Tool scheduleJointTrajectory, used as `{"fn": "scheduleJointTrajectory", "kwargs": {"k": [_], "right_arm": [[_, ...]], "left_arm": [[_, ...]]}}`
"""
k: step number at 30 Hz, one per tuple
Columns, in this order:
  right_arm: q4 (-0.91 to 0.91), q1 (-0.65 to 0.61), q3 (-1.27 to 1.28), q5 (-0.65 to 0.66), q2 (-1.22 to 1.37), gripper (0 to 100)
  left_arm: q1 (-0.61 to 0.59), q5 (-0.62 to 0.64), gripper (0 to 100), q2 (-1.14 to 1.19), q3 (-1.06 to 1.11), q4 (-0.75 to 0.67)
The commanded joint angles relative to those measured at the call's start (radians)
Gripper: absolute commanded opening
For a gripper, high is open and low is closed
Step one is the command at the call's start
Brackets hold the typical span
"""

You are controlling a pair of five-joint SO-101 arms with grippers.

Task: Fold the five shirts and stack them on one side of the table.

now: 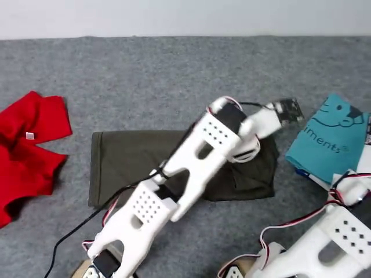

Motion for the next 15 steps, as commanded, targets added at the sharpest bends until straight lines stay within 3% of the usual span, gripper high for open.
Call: {"fn": "scheduleJointTrajectory", "kwargs": {"k": [1, 9, 15], "right_arm": [[-0.01, 0.005, -0.011, -0.002, -0.021, 0.9], [-0.01, 0.008, -0.011, 0.0, -0.021, 0.9], [-0.01, 0.005, -0.011, 0.0, -0.021, 0.9]], "left_arm": [[0.0, 0.012, 15, 0.057, -0.021, -0.06], [-0.121, 0.006, 15, 0.169, -0.139, -0.038], [-0.126, 0.015, 15, 0.158, -0.262, 0.034]]}}
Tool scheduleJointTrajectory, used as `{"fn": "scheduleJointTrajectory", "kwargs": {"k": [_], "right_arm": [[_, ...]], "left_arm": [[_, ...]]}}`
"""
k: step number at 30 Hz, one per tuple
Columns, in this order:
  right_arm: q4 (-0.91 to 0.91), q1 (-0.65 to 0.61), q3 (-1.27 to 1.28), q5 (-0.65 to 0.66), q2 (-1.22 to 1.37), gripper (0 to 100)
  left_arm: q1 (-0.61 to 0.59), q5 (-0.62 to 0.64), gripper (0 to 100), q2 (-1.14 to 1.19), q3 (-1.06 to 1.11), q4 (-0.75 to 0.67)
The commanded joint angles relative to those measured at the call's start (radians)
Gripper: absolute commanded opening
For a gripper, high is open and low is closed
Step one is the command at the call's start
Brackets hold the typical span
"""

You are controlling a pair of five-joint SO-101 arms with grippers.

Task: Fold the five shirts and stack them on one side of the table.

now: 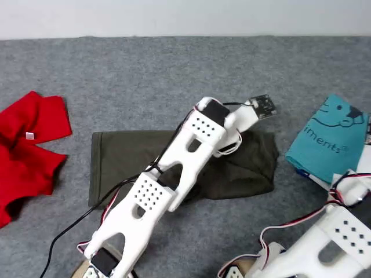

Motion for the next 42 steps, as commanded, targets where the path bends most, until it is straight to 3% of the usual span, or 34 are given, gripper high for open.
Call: {"fn": "scheduleJointTrajectory", "kwargs": {"k": [1, 9, 20, 26, 34, 36, 42], "right_arm": [[-0.01, 0.005, -0.011, 0.0, -0.021, 0.9], [-0.012, 0.005, -0.011, 0.0, -0.021, 1.0], [-0.019, 0.002, -0.011, 0.0, -0.015, 1.1], [-0.018, -0.054, -0.009, -0.003, -0.013, 1.0], [-0.012, -0.076, -0.009, -0.002, -0.016, 0.9], [-0.01, -0.073, -0.009, -0.002, -0.021, 0.9], [-0.01, -0.074, -0.009, -0.002, -0.021, 0.9]], "left_arm": [[-0.002, 0.014, 15, -0.026, -0.116, 0.035], [0.089, 0.014, 15, -0.114, -0.111, 0.037], [0.23, 0.005, 15, -0.436, 0.453, 0.026], [0.166, 0.003, 15, -0.434, 0.601, -0.132], [0.028, 0.005, 15, -0.364, 0.611, -0.413], [0.021, 0.006, 15, -0.368, 0.587, -0.39], [0.066, 0.006, 15, -0.414, 0.423, -0.124]]}}
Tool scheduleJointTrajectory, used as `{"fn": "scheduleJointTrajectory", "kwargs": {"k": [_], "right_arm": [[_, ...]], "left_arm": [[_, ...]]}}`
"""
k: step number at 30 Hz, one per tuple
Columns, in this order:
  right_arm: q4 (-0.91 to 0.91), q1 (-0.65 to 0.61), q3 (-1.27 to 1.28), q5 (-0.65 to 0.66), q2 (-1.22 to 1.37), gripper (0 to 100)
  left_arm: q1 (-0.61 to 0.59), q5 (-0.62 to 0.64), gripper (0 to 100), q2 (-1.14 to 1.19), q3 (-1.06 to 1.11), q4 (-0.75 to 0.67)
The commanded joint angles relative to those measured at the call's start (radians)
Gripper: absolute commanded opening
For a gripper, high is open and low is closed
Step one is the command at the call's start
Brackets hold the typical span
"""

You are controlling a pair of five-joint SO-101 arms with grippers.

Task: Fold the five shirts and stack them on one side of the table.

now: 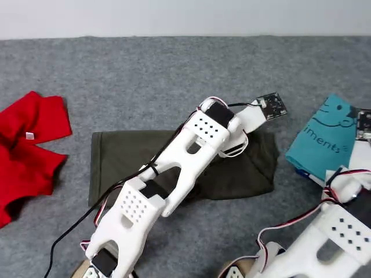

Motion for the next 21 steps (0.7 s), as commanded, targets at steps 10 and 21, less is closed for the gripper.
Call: {"fn": "scheduleJointTrajectory", "kwargs": {"k": [10, 21], "right_arm": [[-0.01, -0.01, -0.009, -0.003, -0.021, 0.9], [0.016, -0.012, -0.009, 0.0, -0.019, 0.9]], "left_arm": [[0.049, 0.002, 15, -0.18, -0.05, 0.278], [-0.009, 0.003, 15, -0.25, 0.441, 0.084]]}}
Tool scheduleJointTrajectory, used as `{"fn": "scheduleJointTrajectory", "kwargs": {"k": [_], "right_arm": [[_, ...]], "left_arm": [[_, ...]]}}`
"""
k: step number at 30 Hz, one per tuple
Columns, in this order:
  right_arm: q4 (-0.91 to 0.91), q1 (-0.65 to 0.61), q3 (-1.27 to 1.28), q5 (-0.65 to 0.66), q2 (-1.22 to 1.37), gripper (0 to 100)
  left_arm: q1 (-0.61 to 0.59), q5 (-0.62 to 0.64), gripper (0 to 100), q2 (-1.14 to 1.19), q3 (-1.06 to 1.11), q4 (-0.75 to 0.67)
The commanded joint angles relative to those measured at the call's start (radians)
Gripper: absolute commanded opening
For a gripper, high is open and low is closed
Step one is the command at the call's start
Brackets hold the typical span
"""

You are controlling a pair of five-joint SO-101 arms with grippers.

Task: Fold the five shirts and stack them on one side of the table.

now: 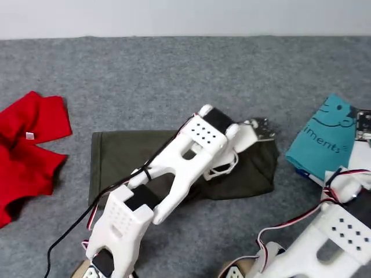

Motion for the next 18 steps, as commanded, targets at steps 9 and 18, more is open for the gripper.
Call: {"fn": "scheduleJointTrajectory", "kwargs": {"k": [9, 18], "right_arm": [[0.007, -0.005, -0.009, 0.0, -0.021, 0.9], [0.007, -0.005, -0.009, 0.0, -0.021, 0.9]], "left_arm": [[-0.049, 0.025, 13, 0.035, 0.073, -0.1], [-0.086, 0.069, 6, -0.184, -0.094, 0.1]]}}
